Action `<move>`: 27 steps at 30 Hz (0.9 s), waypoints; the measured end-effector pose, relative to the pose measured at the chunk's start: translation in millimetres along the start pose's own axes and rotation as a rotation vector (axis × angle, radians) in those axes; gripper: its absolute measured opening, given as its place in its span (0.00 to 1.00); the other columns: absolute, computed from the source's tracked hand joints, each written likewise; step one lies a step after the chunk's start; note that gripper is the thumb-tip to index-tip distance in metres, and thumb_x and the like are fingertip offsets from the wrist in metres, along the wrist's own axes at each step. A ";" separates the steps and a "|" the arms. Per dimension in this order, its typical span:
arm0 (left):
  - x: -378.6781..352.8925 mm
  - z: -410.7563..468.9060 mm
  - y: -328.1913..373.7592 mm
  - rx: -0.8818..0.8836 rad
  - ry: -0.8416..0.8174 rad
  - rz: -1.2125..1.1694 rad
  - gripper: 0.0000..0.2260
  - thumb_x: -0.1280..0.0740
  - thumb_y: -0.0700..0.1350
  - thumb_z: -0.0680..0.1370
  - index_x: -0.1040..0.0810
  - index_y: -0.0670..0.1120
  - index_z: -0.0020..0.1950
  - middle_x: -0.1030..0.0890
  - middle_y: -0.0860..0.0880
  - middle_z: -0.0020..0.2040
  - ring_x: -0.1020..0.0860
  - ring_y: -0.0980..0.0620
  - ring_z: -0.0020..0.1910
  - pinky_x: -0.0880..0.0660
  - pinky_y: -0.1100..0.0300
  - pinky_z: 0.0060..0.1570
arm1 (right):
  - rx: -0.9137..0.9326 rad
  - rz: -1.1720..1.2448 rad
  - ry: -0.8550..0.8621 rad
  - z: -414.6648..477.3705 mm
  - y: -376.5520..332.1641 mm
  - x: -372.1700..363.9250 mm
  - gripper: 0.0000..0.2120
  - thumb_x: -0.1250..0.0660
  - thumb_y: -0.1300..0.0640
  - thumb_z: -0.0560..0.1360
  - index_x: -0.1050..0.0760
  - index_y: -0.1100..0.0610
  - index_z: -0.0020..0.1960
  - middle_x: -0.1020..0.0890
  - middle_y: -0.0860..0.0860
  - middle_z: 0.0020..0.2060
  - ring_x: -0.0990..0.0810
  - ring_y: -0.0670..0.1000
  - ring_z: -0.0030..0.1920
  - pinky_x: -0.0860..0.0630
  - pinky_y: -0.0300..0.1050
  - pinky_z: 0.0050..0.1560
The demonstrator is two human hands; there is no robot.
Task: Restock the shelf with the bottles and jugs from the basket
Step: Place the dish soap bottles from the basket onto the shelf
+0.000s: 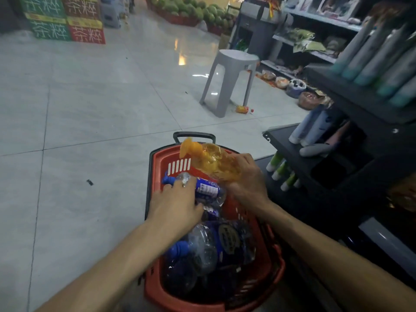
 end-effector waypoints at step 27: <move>-32.9 -39.9 198.2 -0.396 -0.115 -1.072 0.29 0.17 0.47 0.62 0.19 0.47 0.61 0.13 0.54 0.51 0.14 0.55 0.50 0.19 0.65 0.47 | -0.309 0.377 0.108 -191.6 43.3 223.3 0.37 0.13 0.53 0.60 0.23 0.48 0.66 0.16 0.45 0.58 0.18 0.45 0.59 0.19 0.50 0.58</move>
Point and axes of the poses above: each hand's wrist, its own z-axis towards the middle knuckle, its own x-axis out of the back of the hand, y = z × x, the point moved 4 cm from there along z, towards the middle knuckle
